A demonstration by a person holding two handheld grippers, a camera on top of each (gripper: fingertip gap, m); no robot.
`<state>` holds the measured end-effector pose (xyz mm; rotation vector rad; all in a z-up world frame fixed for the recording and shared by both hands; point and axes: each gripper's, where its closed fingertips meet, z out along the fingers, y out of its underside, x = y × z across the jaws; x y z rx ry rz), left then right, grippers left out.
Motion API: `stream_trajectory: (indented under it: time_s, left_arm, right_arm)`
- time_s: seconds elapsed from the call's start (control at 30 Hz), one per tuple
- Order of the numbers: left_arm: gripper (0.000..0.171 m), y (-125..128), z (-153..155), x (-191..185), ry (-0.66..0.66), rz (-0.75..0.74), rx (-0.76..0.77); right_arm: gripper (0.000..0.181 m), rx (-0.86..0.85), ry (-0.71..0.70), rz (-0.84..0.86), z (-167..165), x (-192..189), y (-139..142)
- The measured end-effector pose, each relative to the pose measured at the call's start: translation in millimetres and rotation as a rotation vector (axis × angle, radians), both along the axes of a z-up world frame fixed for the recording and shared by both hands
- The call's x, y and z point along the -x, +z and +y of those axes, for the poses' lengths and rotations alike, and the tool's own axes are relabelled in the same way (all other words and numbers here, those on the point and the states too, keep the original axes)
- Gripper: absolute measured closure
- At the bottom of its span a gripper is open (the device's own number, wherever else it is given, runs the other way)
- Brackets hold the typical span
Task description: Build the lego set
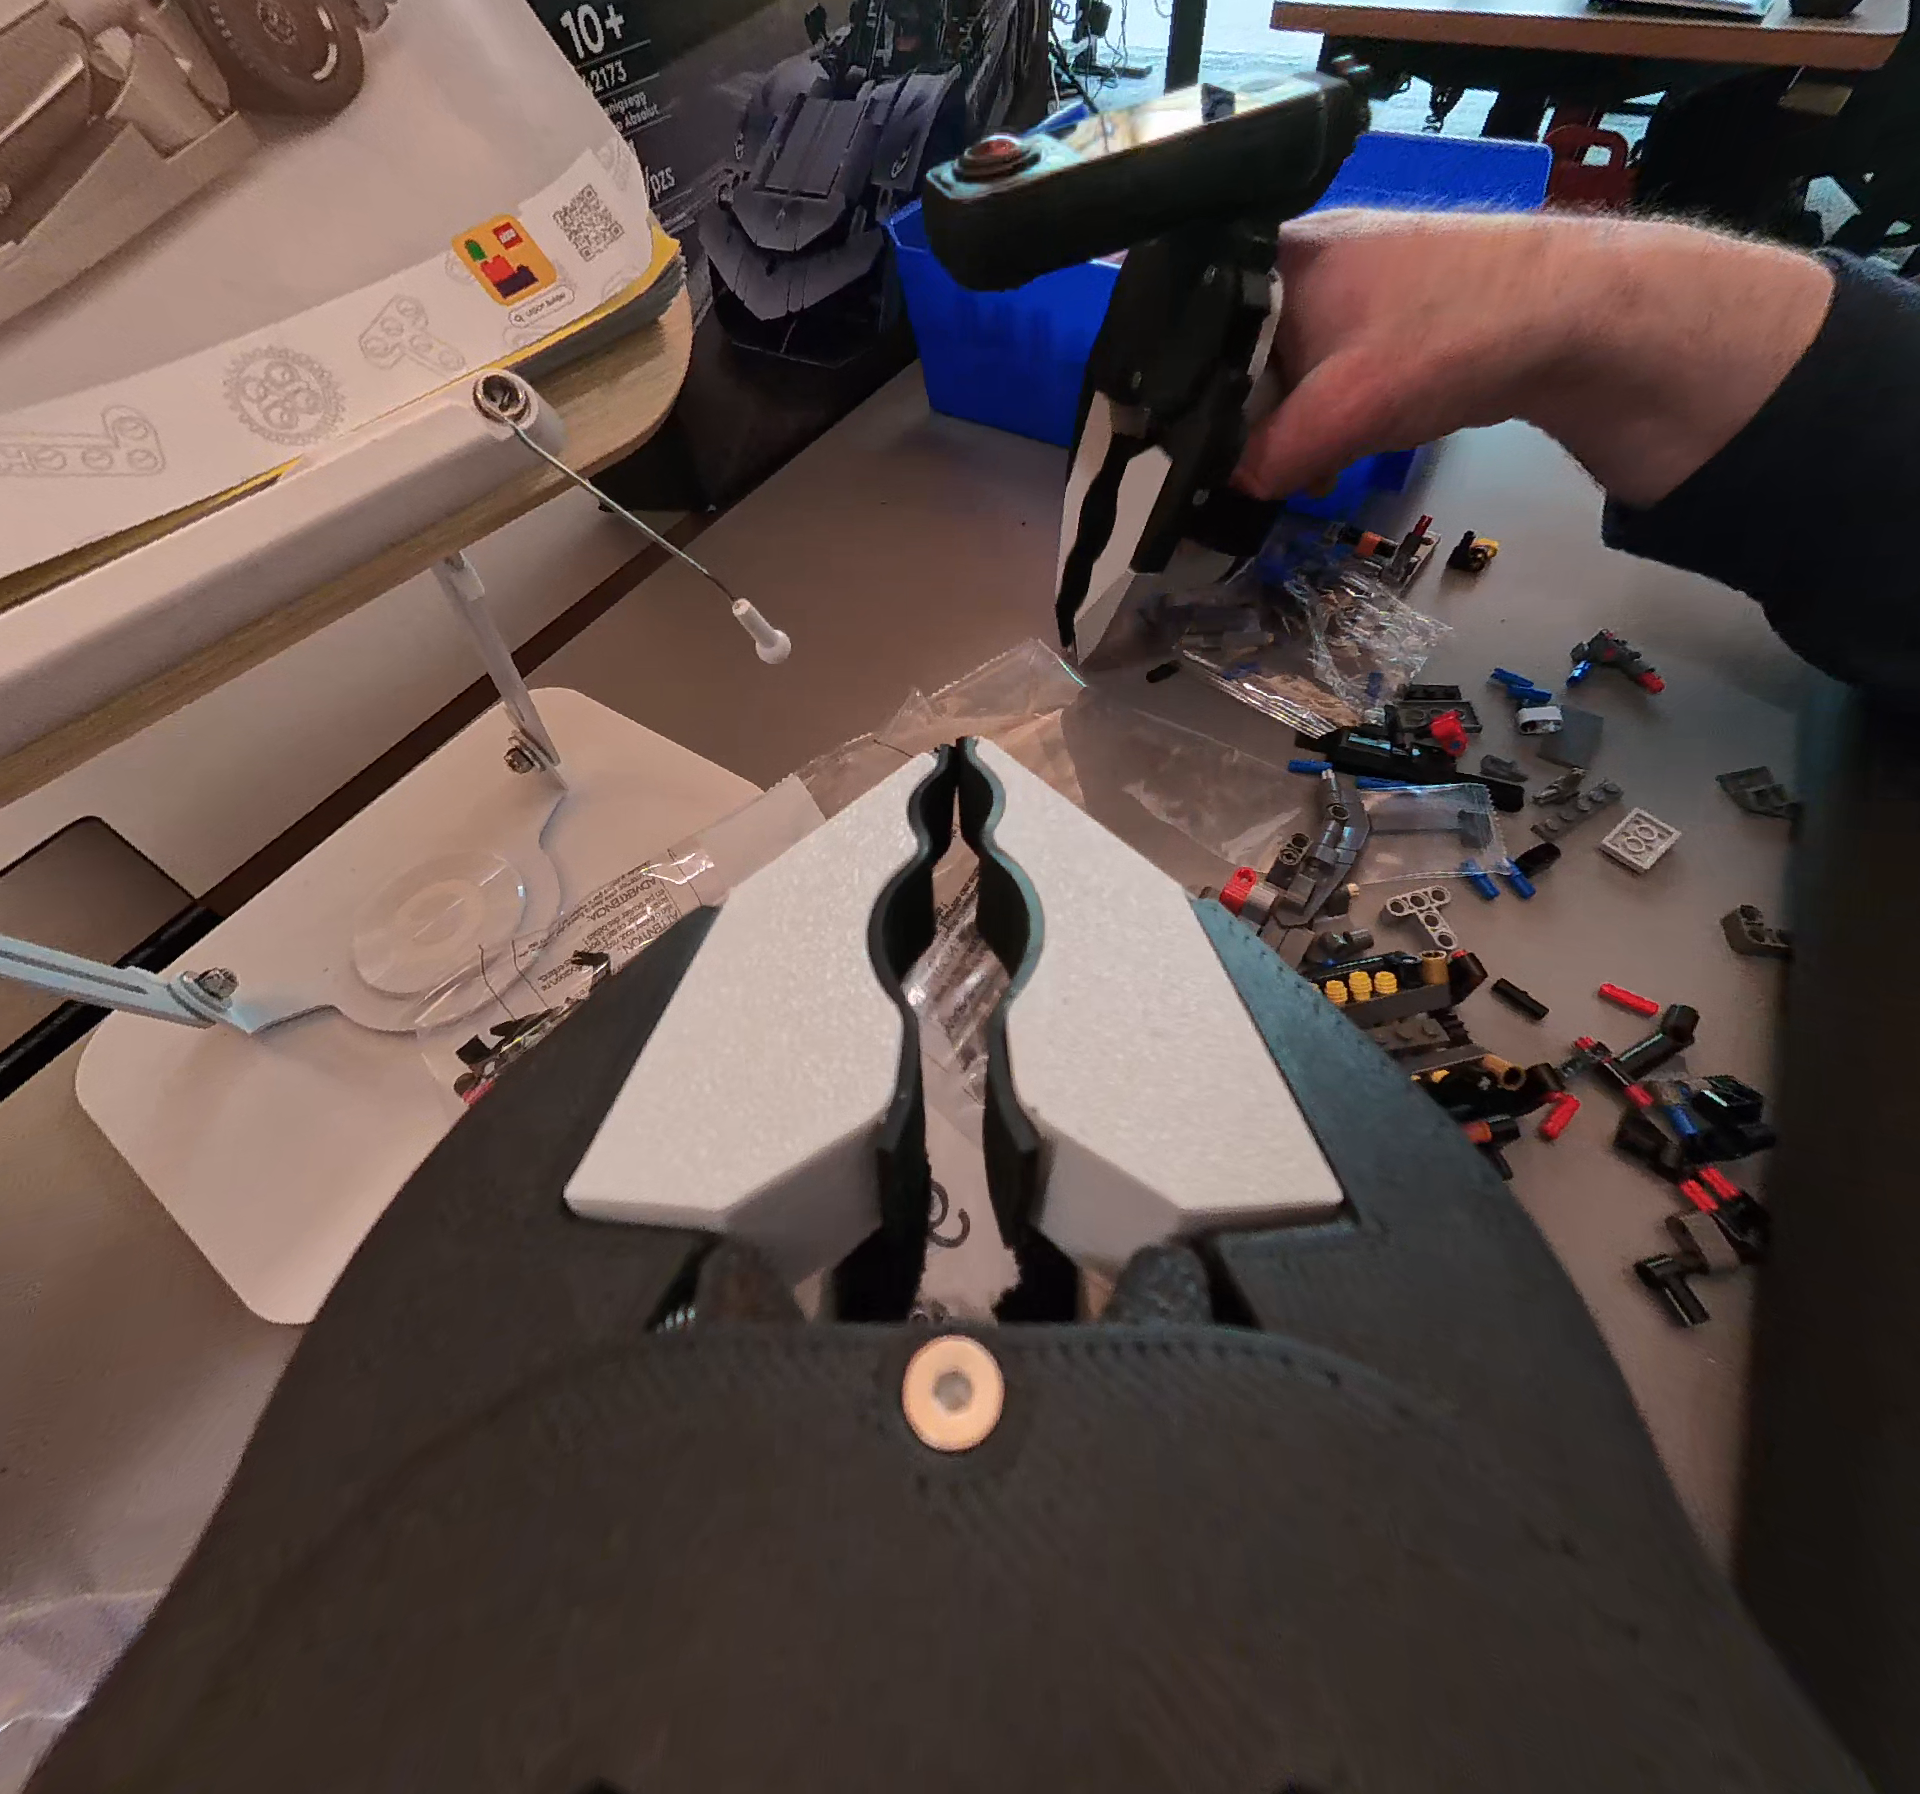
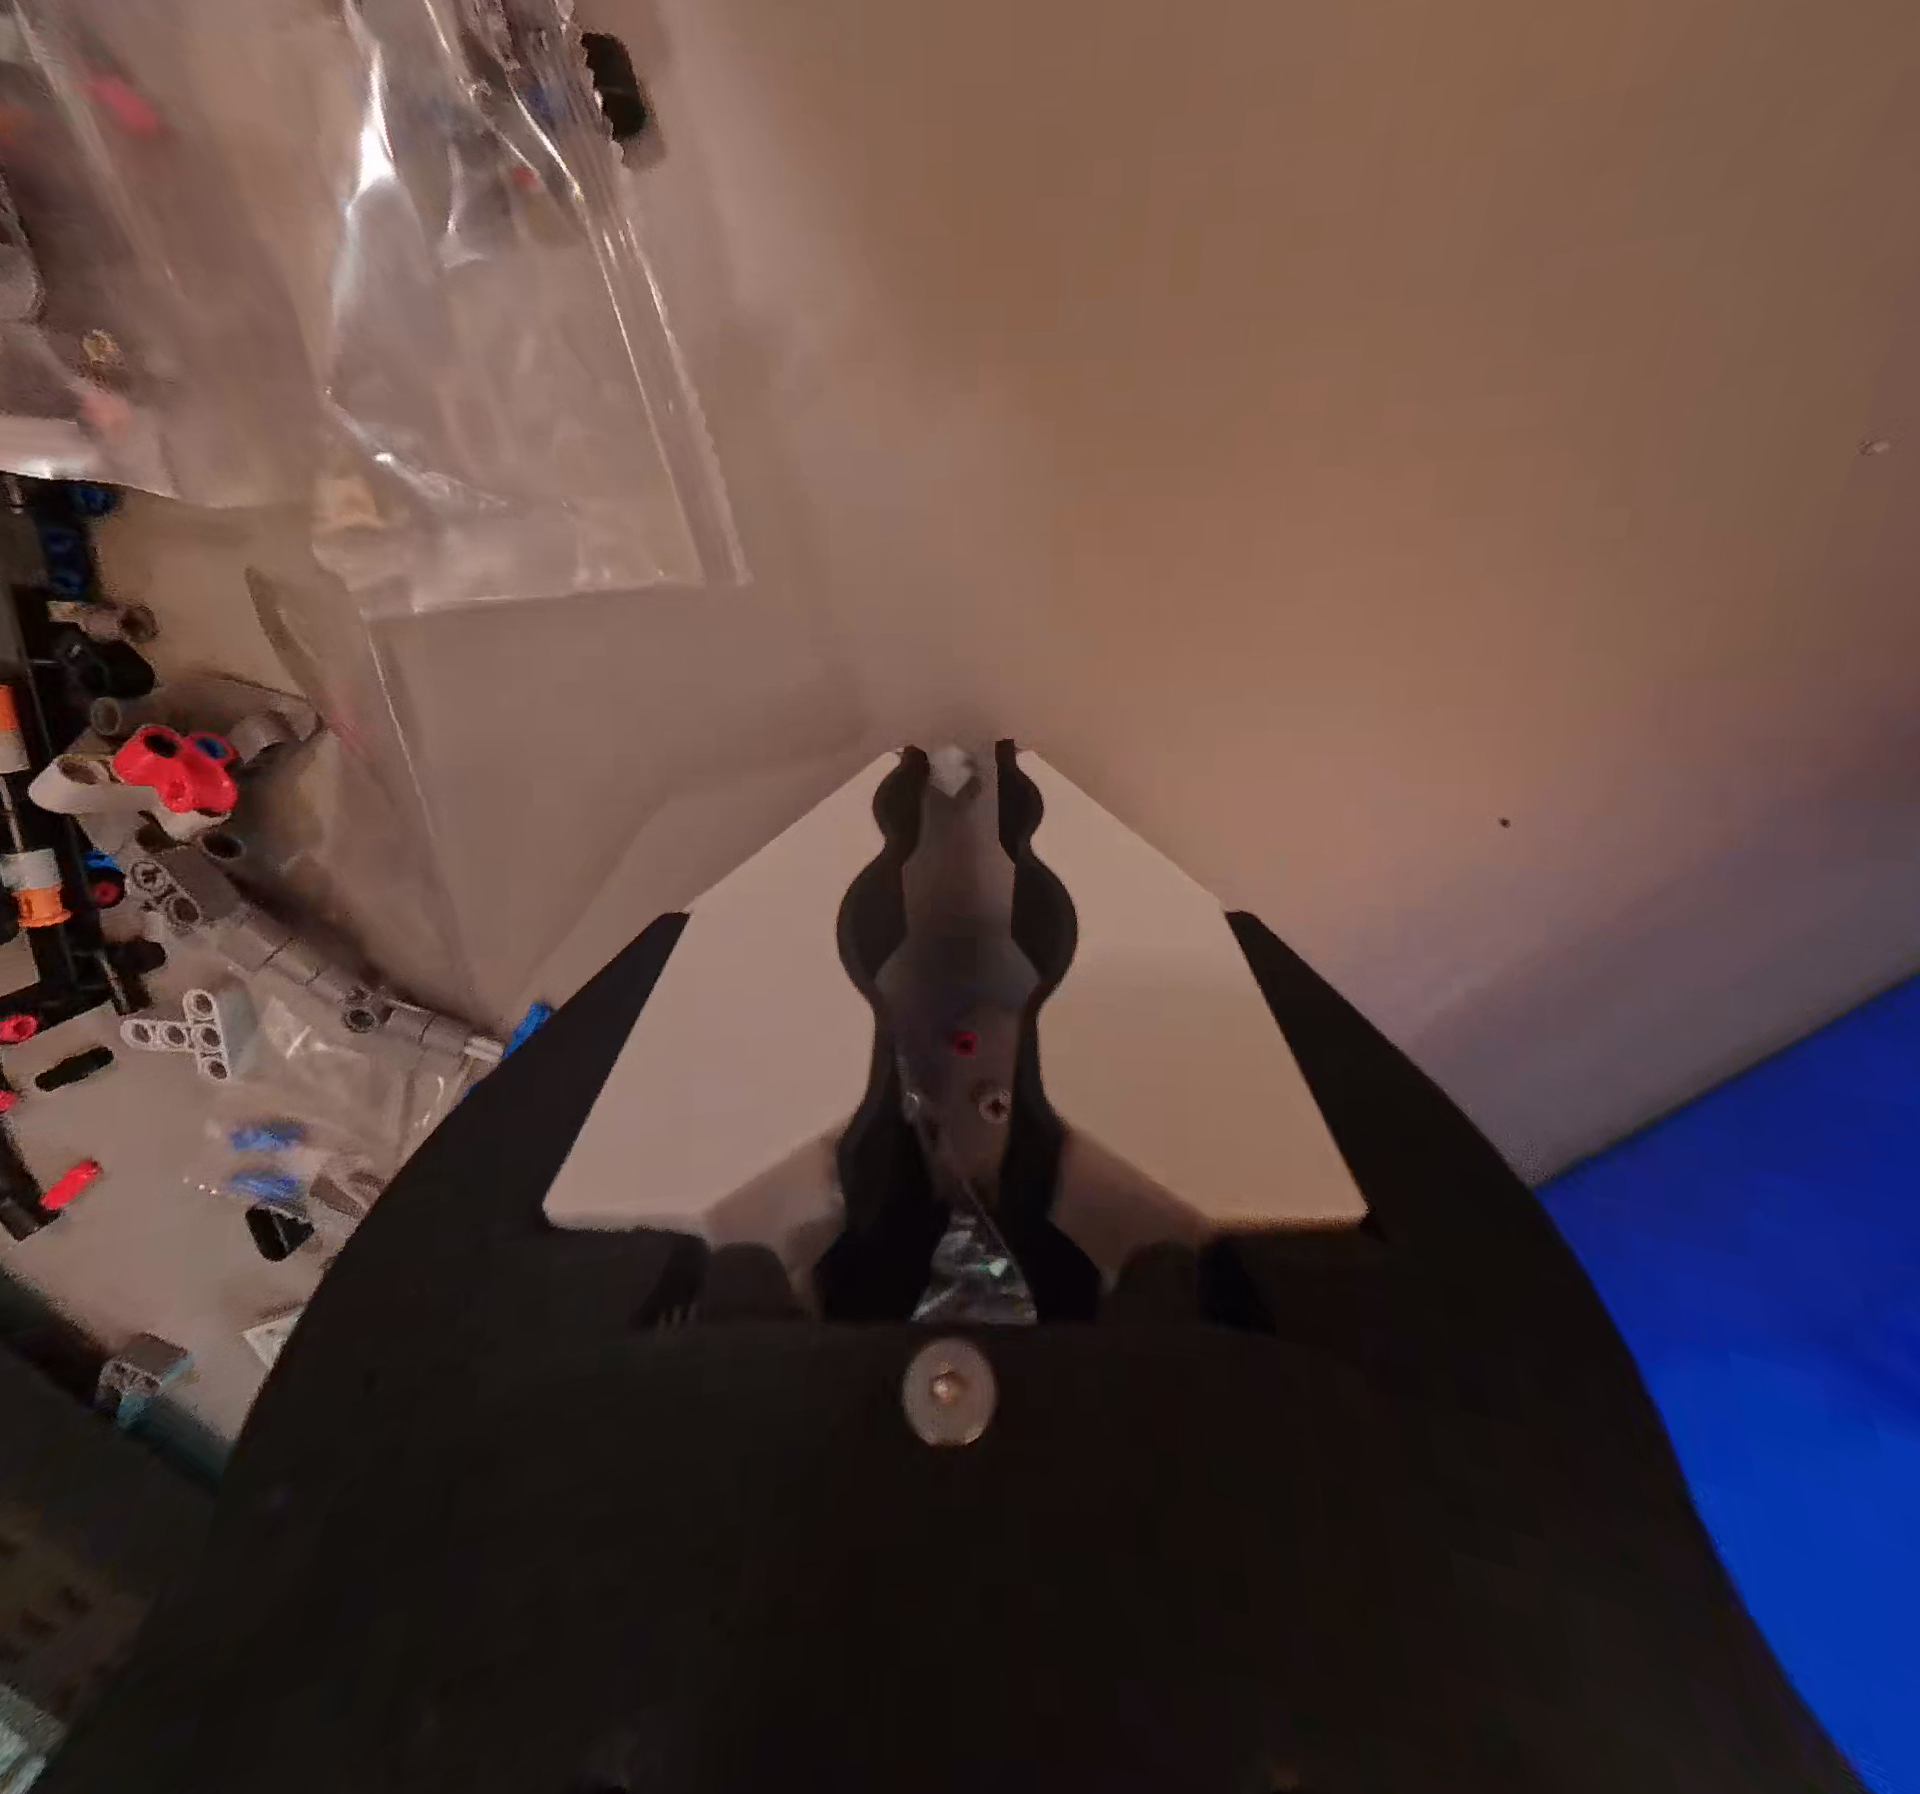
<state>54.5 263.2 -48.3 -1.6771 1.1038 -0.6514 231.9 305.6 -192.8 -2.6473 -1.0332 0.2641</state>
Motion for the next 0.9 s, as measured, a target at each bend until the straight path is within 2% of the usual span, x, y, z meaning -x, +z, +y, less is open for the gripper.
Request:
stream_trajectory:
  time_s: [0.13, 0.2, 0.47, 0.7, 0.73, 0.9]
  left_arm:
    - [0.171, 0.6, 0.3, 1.0, 0.002, -0.002, 0.0]
    - [0.171, 1.0, 0.7, 1.5, 0.005, -0.004, -0.001]
    - [0.171, 1.3, 1.3, 3.0, 0.009, -0.006, 0.0]
    - [0.171, 0.6, 1.7, 3.9, 0.011, -0.005, 0.001]
    - [0.171, 0.9, 1.6, 4.2, 0.012, -0.006, 0.001]
    - [0.171, 2.1, 2.0, 4.8, 0.016, -0.011, -0.001]
  right_arm:
    - [0.173, 0.013, -0.001, 0.004, -1.6, 1.5, -0.6]
    - [0.181, 0.004, -0.002, 0.03, -1.7, 3.3, 5.0]
    - [0.181, -0.031, 0.022, 0.03, -7.5, 4.5, 15.1]
    - [0.169, -0.01, 0.016, -0.049, -5.1, -1.1, -5.2]
    - [0.175, -0.016, 0.012, -0.045, -3.3, -1.7, -5.0]
    - [0.176, -0.036, 0.009, 0.001, -2.4, -0.5, 4.9]
